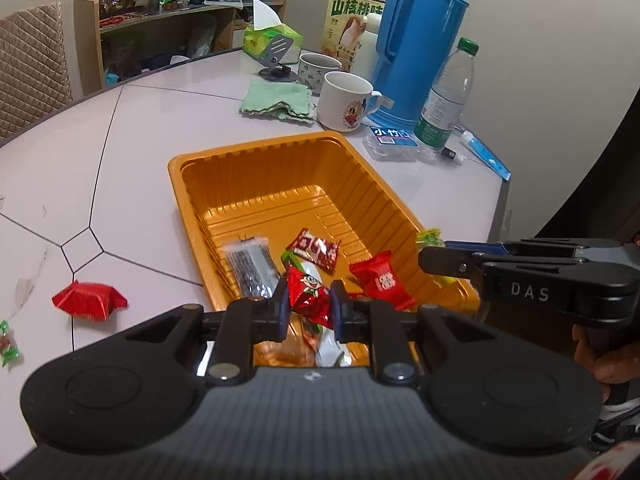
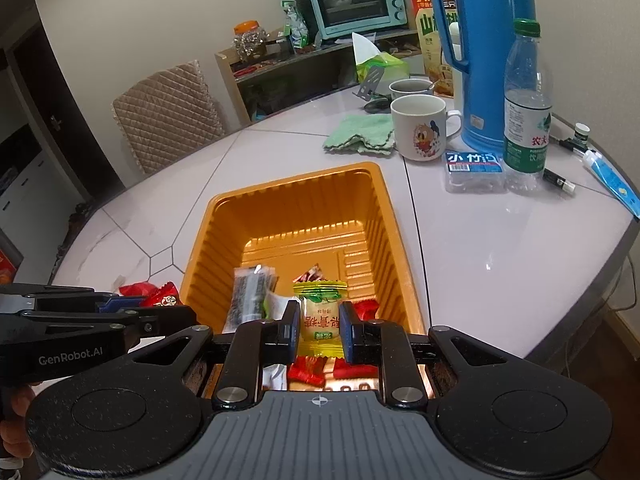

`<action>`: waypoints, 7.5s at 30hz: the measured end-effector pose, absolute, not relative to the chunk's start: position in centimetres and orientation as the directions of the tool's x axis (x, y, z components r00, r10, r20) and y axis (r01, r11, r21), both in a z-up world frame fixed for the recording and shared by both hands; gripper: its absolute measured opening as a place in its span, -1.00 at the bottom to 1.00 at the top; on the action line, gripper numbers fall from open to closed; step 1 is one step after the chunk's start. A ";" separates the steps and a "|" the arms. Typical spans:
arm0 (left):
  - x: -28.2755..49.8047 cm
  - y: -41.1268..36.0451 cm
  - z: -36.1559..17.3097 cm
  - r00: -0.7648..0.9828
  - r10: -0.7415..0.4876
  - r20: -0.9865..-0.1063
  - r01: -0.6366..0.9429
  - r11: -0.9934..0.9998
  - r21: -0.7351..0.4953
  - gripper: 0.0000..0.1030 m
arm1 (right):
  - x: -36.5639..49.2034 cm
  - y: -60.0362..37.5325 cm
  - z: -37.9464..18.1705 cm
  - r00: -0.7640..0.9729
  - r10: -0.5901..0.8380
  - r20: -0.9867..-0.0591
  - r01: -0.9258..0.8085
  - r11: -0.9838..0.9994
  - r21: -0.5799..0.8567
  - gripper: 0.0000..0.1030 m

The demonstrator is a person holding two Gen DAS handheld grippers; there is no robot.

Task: Organize snacks
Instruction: 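Carry the red-and-green candy and yellow candy over the orange tray, then open both grippers to drop the candies into the orange tray, then move both grippers back toward the red packet and green candy on the table, then lower the right gripper onto the red packet and close it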

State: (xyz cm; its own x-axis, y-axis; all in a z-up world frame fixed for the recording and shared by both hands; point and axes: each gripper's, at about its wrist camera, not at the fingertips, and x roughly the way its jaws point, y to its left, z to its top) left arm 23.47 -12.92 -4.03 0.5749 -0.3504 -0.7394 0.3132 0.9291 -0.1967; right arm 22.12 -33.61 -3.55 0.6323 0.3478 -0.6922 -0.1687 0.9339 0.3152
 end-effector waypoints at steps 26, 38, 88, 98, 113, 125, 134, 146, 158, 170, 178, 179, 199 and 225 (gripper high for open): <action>32.4 -16.1 -6.4 0.568 -0.300 -0.767 0.307 0.941 -0.141 -0.65 | 30.0 -34.1 -6.1 0.629 0.359 -0.689 -0.183 0.930 0.318 -0.59; 33.5 -15.1 -6.4 0.567 -0.286 -0.772 0.267 0.951 -0.156 -0.60 | 30.6 -34.4 -6.2 0.627 0.360 -0.691 -0.176 0.930 0.324 -0.59; 20.6 -9.4 -2.3 0.606 -0.260 -0.752 0.163 0.966 -0.203 0.48 | 21.8 -33.8 -3.5 0.607 0.389 -0.693 -0.173 0.916 0.363 0.61; 16.4 -6.3 -2.6 0.599 -0.204 -0.774 0.075 0.977 -0.200 0.62 | 18.6 -30.9 -3.5 0.564 0.419 -0.712 -0.243 0.908 0.342 0.70; 12.6 -1.6 -3.4 0.587 -0.132 -0.799 -0.059 0.977 -0.205 0.62 | 16.6 -25.3 -4.3 0.452 0.500 -0.739 -0.393 0.855 0.338 0.70; 10.9 2.7 -3.6 0.590 -0.090 -0.802 -0.141 0.967 -0.213 0.62 | 16.7 -20.1 -4.5 0.393 0.536 -0.747 -0.489 0.810 0.324 0.70; 10.8 6.0 -3.8 0.595 -0.063 -0.801 -0.180 0.961 -0.210 0.61 | 17.6 -16.3 -4.8 0.363 0.550 -0.752 -0.524 0.788 0.324 0.70; 13.2 9.2 -4.4 0.611 -0.038 -0.791 -0.180 0.966 -0.185 0.57 | 20.3 -12.7 -5.0 0.401 0.539 -0.741 -0.515 0.802 0.304 0.70; 17.5 10.6 -6.3 0.612 -0.033 -0.790 -0.170 0.970 -0.173 0.48 | 25.0 -10.6 -7.1 0.439 0.541 -0.717 -0.570 0.785 0.244 0.69; 21.1 11.3 -8.4 0.588 -0.016 -0.809 -0.177 0.973 -0.148 0.47 | 29.5 -7.9 -9.8 0.396 0.536 -0.746 -0.647 0.739 0.188 0.59; 22.4 11.4 -9.2 0.574 -0.018 -0.819 -0.181 0.972 -0.148 0.45 | 32.1 -7.0 -11.7 0.346 0.536 -0.770 -0.688 0.703 0.179 0.32; 22.5 11.4 -9.2 0.572 -0.019 -0.820 -0.181 0.972 -0.149 0.45 | 32.4 -7.0 -11.9 0.338 0.537 -0.773 -0.689 0.701 0.184 0.26; 23.4 12.3 -10.0 0.558 -0.012 -0.830 -0.198 0.969 -0.147 0.45 | 31.4 -5.4 -11.6 0.290 0.569 -0.769 -0.665 0.698 0.266 -0.10; 25.7 12.2 -11.3 0.563 -0.013 -0.826 -0.169 0.977 -0.131 0.07 | 32.1 -6.9 -11.2 0.388 0.519 -0.761 -0.555 0.791 0.257 -0.50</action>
